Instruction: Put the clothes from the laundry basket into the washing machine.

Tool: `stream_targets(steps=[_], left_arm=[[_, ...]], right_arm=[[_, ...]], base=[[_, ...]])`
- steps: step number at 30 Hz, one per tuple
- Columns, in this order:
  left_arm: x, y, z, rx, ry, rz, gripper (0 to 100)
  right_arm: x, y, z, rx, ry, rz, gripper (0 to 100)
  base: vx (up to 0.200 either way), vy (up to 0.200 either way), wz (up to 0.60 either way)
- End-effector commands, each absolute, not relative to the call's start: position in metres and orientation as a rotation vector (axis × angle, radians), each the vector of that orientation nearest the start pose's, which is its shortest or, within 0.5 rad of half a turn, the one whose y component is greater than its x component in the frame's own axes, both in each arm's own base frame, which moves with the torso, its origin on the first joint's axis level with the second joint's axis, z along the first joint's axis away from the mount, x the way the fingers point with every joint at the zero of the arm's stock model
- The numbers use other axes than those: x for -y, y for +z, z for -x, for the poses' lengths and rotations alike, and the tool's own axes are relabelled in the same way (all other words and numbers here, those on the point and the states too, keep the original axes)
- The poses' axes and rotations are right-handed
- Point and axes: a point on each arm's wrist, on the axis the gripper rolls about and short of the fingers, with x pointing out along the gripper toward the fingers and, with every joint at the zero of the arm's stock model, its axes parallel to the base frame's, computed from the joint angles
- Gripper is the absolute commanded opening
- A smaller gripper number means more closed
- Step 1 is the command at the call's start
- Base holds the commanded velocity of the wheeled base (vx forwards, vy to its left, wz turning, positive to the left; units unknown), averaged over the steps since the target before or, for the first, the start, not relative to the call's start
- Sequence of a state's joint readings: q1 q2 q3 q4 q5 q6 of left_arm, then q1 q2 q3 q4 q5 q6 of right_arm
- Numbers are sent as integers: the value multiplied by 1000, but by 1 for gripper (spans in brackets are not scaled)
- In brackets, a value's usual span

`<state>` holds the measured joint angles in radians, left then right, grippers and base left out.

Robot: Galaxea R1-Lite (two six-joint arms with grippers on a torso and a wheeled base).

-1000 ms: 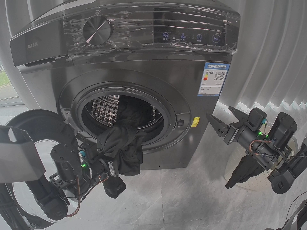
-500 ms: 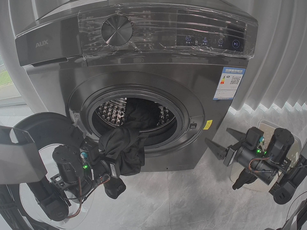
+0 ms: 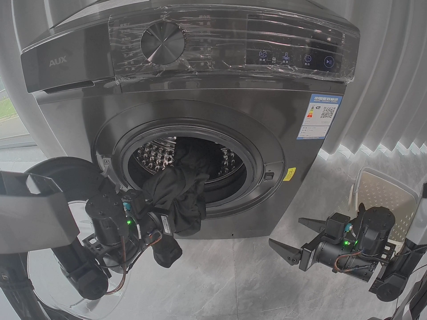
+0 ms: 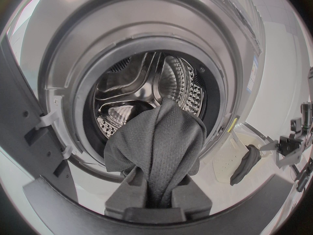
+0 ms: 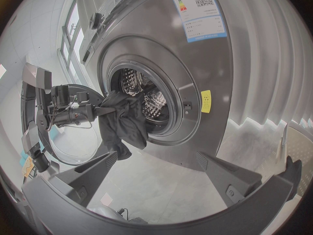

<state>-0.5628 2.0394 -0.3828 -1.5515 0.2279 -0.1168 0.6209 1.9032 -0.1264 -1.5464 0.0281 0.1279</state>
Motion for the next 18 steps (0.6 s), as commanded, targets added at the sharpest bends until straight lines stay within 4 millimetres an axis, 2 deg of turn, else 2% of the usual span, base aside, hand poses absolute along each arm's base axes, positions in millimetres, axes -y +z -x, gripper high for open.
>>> stream_targets(steps=[1, 4, 16, 18], left_arm=[[164, 64, -277, -113, -312, 89, 0], [170, 62, -290, -89, -294, 99, 0], [170, 63, -289, -82, -276, 91, 0], [172, 63, -288, -82, -282, 90, 0]], right_arm=[[-140, 62, -189, -321, 641, -41, 100], [-140, 62, -187, -328, 643, -38, 100], [-140, 62, -188, -322, 644, -40, 100], [-140, 62, -188, -322, 642, -40, 100]], base=[[0, 0, 0], [0, 0, 0], [0, 0, 0], [0, 200, 0]])
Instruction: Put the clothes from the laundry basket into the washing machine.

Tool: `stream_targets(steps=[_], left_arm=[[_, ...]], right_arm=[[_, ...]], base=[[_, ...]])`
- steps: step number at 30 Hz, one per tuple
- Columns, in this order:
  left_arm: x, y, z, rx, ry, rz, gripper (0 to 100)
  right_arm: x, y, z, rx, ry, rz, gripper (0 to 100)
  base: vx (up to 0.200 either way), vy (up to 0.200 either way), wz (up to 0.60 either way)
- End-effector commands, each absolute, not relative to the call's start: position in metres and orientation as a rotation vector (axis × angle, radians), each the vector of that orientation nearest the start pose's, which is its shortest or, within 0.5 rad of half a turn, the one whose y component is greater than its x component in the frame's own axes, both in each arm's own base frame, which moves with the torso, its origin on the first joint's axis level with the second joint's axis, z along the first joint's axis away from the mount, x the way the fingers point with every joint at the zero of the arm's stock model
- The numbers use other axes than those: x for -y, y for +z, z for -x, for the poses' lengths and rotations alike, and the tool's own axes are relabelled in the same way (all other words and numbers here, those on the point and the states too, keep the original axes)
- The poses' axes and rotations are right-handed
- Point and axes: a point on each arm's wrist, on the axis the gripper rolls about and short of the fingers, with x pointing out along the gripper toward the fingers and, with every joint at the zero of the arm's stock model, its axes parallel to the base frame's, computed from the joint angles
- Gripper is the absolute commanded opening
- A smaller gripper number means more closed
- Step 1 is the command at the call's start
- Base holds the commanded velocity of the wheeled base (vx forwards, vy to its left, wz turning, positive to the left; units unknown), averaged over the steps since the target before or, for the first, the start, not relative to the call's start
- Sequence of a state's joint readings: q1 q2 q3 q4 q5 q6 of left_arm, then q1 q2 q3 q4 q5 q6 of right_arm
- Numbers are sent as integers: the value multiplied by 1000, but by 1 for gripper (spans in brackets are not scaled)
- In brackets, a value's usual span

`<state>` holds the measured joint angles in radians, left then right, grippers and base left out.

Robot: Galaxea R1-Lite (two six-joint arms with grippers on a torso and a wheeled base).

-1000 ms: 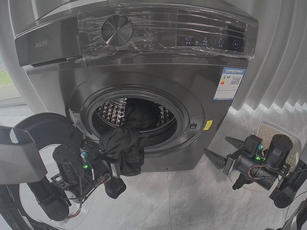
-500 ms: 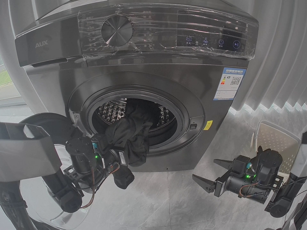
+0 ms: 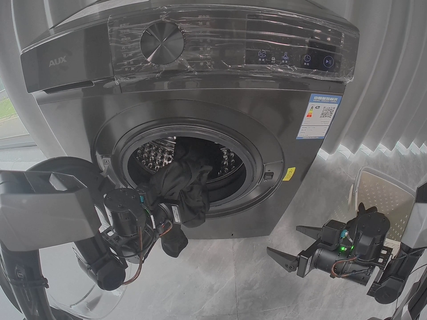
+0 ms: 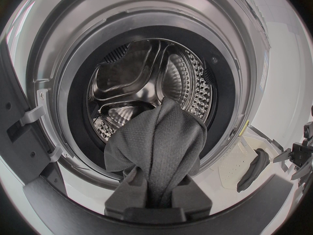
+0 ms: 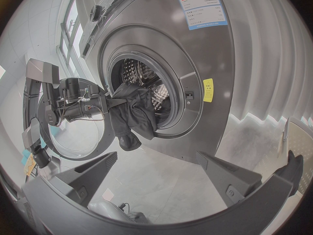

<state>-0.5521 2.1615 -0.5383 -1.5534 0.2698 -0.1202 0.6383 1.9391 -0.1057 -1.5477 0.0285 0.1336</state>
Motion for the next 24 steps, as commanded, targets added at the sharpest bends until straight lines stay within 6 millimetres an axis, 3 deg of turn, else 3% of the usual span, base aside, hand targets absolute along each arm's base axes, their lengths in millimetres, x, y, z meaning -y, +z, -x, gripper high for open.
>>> stream_targets(steps=[1, 4, 14, 20, 24], left_arm=[[172, 63, -288, -80, -283, 91, 0], [173, 64, -288, -76, -284, 90, 0], [175, 68, -294, -49, -294, 94, 0], [191, 80, -313, 33, -351, 142, 0], [201, 75, -329, 55, -380, 155, 0]], right_arm=[[-140, 62, -188, -322, 642, -40, 100], [-140, 62, -188, -324, 642, -40, 100], [-139, 60, -187, -337, 636, -36, 100], [-139, 56, -186, -355, 637, -29, 100], [-139, 56, -186, -355, 637, -29, 100]], base=[[0, 200, 0], [0, 200, 0], [0, 0, 0], [0, 0, 0], [0, 0, 0]])
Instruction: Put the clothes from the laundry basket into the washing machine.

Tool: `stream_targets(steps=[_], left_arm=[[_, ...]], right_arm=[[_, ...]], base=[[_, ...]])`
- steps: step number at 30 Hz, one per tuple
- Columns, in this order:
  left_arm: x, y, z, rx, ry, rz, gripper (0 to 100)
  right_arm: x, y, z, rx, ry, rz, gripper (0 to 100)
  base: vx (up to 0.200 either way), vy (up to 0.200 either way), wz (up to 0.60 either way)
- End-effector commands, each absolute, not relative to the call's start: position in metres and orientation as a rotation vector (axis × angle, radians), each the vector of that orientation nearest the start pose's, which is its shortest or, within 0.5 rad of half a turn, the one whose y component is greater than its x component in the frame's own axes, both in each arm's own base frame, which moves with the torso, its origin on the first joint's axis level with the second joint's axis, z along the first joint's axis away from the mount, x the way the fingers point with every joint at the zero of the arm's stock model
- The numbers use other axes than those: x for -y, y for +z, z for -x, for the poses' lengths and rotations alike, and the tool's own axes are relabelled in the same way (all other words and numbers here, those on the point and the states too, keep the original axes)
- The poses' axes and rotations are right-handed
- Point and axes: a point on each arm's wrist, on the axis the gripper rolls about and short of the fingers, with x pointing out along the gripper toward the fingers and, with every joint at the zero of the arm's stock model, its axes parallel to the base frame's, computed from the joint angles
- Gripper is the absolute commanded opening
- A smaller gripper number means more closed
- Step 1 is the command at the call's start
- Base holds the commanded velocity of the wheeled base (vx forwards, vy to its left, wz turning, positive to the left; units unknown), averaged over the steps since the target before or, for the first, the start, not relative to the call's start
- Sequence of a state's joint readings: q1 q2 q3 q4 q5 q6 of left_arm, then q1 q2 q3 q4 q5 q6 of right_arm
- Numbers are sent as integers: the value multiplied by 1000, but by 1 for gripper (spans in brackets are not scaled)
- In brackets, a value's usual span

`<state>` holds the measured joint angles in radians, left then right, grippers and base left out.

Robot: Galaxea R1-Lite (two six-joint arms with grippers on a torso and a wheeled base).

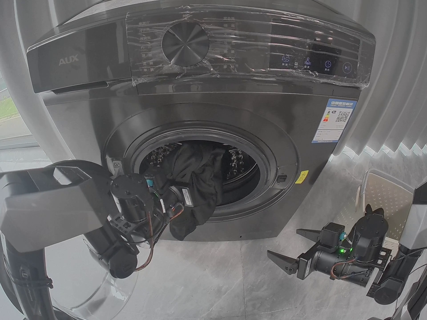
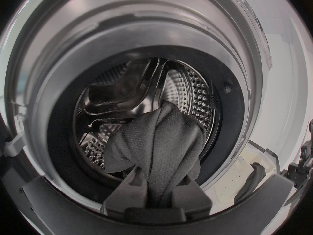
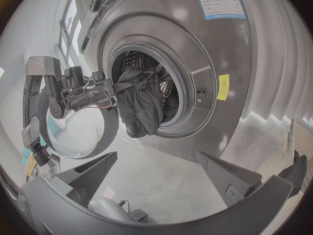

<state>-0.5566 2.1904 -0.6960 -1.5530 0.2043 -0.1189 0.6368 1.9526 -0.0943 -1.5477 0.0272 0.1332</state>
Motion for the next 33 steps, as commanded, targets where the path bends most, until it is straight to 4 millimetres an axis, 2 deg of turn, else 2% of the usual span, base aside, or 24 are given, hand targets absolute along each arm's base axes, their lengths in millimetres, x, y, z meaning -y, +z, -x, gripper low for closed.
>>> stream_targets(steps=[1, 6, 16, 25, 27, 28, 33], left_arm=[[203, 71, -333, 58, -380, 156, 0], [216, 53, -357, 73, -377, 171, 0], [235, 55, -385, 72, -338, 186, 0], [249, 41, -430, 116, -269, 196, 0], [248, 40, -432, 116, -265, 196, 0], [250, 38, -446, 131, -255, 202, 0], [243, 44, -481, 235, -188, 201, 0]], right_arm=[[-139, 56, -187, -352, 638, -30, 100], [-139, 56, -187, -352, 638, -30, 100], [-139, 56, -187, -353, 636, -30, 100], [-139, 56, -187, -353, 636, -30, 100], [-139, 56, -187, -353, 636, -30, 100], [-139, 56, -187, -353, 636, -30, 100], [-139, 56, -187, -353, 636, -31, 100]], base=[[0, 0, 0], [0, 0, 0], [0, 0, 0], [0, 0, 0], [0, 0, 0], [0, 0, 0], [0, 0, 0]])
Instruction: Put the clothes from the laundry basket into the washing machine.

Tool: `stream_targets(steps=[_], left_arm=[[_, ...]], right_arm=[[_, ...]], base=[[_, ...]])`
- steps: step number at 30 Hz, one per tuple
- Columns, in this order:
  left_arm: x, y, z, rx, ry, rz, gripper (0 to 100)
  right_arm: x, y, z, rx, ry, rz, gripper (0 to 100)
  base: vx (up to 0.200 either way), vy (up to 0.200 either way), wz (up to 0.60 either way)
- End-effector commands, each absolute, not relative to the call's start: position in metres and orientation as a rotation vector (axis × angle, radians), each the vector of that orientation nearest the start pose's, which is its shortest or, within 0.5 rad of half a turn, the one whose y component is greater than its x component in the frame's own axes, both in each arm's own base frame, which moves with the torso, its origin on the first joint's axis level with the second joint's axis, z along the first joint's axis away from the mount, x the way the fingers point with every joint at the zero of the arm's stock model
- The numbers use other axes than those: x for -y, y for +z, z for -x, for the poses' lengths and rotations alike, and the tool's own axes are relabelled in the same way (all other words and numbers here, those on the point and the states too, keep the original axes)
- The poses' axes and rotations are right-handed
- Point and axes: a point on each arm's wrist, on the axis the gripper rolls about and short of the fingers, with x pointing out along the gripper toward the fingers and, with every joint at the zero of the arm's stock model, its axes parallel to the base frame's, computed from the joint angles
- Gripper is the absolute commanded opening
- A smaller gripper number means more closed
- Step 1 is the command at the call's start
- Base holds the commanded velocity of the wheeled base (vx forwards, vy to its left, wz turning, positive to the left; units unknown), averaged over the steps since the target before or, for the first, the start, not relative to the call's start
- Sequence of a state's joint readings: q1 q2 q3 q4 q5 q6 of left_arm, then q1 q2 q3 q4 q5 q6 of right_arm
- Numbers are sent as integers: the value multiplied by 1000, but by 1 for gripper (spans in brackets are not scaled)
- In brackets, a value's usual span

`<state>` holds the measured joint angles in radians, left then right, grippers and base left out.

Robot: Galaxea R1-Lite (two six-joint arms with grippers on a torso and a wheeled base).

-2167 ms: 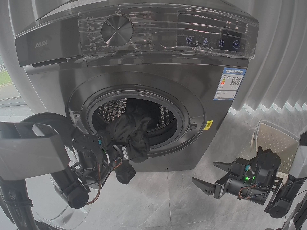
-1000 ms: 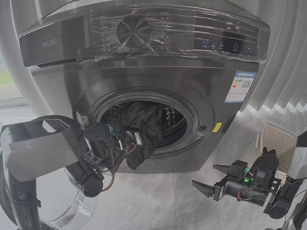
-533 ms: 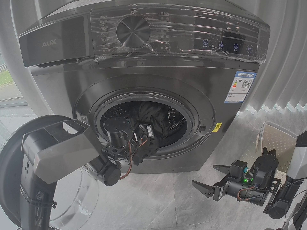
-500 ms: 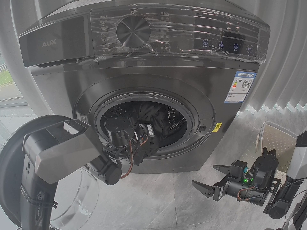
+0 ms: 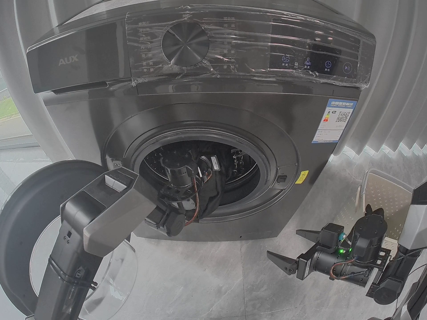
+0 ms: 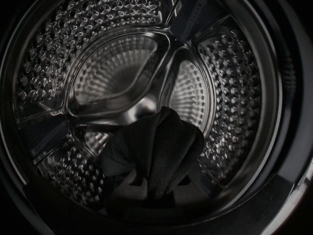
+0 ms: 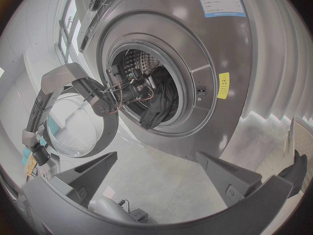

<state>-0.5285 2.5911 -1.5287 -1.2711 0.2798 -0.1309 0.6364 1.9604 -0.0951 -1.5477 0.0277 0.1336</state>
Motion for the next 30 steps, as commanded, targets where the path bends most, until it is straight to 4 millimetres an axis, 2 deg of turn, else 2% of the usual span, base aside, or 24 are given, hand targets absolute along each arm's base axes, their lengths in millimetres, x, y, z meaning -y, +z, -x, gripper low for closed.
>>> stream_targets(steps=[1, 5, 17, 18, 24, 27, 30], left_arm=[[241, 47, -487, 250, -171, 206, 0], [240, 56, -494, 275, -157, 216, 0], [237, 57, -494, 267, -153, 207, 0], [237, 56, -494, 265, -153, 206, 100], [241, 54, -490, 259, -161, 207, 100], [250, 58, -474, 199, -187, 183, 100], [248, 55, -459, 113, -194, 147, 100]], right_arm=[[-139, 56, -187, -353, 636, -31, 100], [-138, 56, -187, -353, 635, -31, 100], [-139, 56, -187, -353, 636, -31, 100], [-139, 56, -187, -353, 636, -31, 100], [-139, 56, -187, -355, 636, -30, 100], [-138, 56, -187, -353, 633, -31, 100], [-138, 56, -187, -353, 635, -29, 100]], base=[[0, 0, 0], [0, 0, 0], [0, 0, 0], [0, 0, 0], [0, 0, 0], [0, 0, 0], [0, 0, 0]])
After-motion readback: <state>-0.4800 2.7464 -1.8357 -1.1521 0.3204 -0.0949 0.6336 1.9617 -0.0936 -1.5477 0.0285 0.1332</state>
